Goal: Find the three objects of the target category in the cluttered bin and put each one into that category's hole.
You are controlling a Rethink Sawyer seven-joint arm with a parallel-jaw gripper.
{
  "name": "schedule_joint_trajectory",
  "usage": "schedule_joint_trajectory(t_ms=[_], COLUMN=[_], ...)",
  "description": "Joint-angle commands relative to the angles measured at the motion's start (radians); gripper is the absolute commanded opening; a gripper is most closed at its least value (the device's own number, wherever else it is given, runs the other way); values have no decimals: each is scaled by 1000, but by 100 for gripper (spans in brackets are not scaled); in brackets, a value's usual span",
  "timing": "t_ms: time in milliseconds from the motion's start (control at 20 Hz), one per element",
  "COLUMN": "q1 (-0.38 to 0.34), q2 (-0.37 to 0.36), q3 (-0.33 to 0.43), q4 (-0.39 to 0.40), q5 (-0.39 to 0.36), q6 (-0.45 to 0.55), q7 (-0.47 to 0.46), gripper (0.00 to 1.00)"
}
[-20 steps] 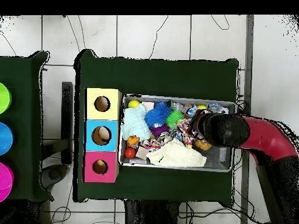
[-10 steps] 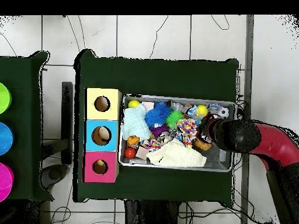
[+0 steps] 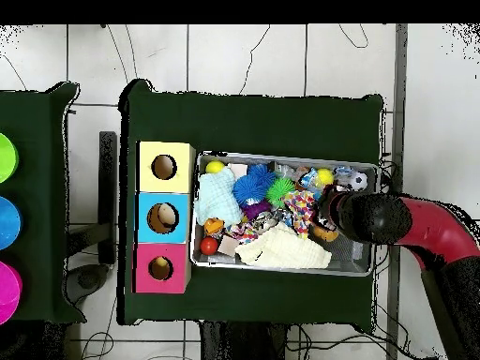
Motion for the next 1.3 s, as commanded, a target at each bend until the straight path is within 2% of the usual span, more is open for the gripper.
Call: schedule_joint_trajectory(t_ms=[50,500,1300], q1=[-16,-26,-44], q2=[49,68,61], q3=[75,89,94], q4=[-11,-43,-31], q5=[-43,-49,-46], q6=[-4,43,44], q7=[-125,-148,-115], gripper=[0,0,0])
